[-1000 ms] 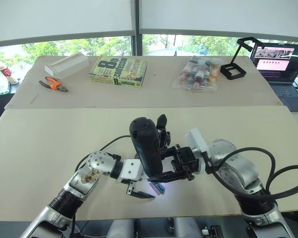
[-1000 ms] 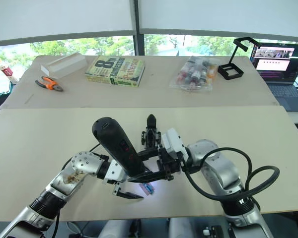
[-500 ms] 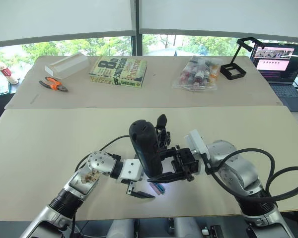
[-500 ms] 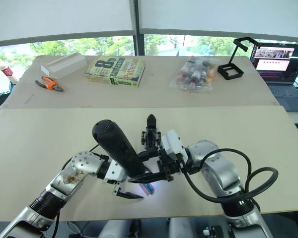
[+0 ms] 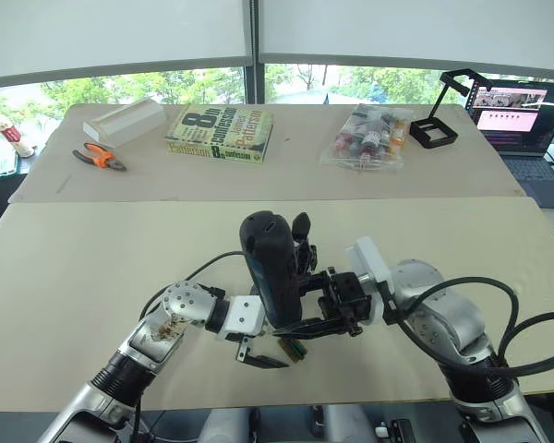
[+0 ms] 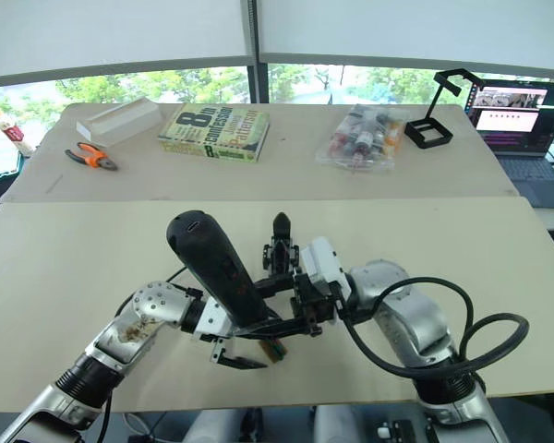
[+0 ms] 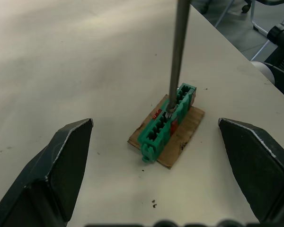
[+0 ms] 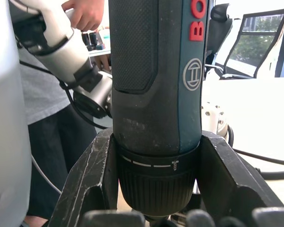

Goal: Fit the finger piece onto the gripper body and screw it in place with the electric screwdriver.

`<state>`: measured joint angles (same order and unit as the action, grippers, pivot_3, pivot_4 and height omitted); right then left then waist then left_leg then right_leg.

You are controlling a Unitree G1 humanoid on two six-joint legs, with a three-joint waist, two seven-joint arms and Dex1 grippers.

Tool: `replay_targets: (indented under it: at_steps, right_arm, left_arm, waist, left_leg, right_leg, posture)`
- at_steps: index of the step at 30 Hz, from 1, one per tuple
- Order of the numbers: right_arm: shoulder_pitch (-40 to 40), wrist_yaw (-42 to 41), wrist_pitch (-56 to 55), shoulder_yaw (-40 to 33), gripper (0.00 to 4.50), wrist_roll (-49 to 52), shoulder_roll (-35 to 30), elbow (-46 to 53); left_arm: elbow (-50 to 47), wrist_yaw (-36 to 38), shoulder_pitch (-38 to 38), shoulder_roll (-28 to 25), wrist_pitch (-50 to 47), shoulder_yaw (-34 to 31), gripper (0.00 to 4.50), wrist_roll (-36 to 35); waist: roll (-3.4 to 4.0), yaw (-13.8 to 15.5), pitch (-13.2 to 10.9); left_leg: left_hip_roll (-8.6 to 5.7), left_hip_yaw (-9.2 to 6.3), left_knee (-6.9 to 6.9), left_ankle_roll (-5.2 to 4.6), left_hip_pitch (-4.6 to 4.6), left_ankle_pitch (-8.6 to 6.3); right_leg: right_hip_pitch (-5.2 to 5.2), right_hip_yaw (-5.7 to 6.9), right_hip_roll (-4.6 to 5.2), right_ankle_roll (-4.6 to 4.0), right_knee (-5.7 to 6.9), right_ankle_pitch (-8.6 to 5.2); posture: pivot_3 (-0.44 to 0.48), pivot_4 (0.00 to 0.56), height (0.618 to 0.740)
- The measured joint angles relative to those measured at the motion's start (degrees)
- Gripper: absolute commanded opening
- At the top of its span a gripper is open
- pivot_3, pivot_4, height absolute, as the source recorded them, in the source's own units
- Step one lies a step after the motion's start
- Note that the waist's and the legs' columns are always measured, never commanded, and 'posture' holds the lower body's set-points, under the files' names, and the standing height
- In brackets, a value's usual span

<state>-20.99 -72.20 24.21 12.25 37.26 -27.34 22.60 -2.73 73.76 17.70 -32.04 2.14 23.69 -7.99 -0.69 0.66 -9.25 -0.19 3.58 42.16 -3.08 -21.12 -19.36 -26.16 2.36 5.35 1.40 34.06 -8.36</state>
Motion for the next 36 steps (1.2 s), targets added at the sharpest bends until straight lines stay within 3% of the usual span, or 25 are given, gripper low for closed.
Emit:
replay_targets:
  at_steps: [12, 18, 28, 36]
  right_arm:
    - [-7.62, 3.0, 6.67, -4.4, 1.9, 8.11, -3.05, 3.13]
    - [-16.41, 6.74, 11.23, -6.22, 1.9, 11.32, -2.35, 0.11]
    - [-21.47, 8.61, 13.49, -6.25, 1.9, 11.29, -1.32, -4.26]
    - [-22.14, 8.62, 13.71, -6.25, 1.9, 11.25, -1.24, -4.69]
  left_arm:
    - [-2.98, -4.12, -1.04, -0.35, -5.32, -4.73, 4.5, -2.72]
    - [-6.03, -9.03, -4.2, -0.99, -10.81, -9.77, 4.5, -5.57]
    - [-5.84, -23.8, -4.45, 6.96, -15.28, -10.96, 4.5, -1.79]
    - [1.81, -33.62, 0.05, 15.06, -16.16, -9.1, 4.5, 3.37]
  waist:
    - [0.0, -0.06, 0.0]
    - [0.0, 0.03, 0.0]
    - [0.0, 0.07, 0.0]
    - [-0.01, 0.0, 0.01]
  left_leg:
    - [0.03, -0.02, -0.02, 0.0, 0.01, 0.0]
    - [0.03, -0.05, -0.01, 0.0, -0.01, 0.0]
    - [-0.02, -0.01, -0.06, 0.0, -0.04, 0.0]
    - [-0.04, 0.0, 0.03, -0.02, -0.03, 0.0]
  right_leg:
    - [-0.02, 0.0, 0.0, 0.0, 0.01, 0.0]
    - [-0.02, 0.03, 0.03, 0.0, 0.02, 0.01]
    - [-0.02, 0.03, 0.03, 0.01, -0.01, 0.01]
    - [0.02, 0.0, 0.04, 0.01, 0.03, 0.04]
  posture:
    - [0.0, 0.15, 0.74]
    - [0.0, 0.15, 0.74]
    - [0.0, 0.15, 0.74]
    - [0.0, 0.15, 0.74]
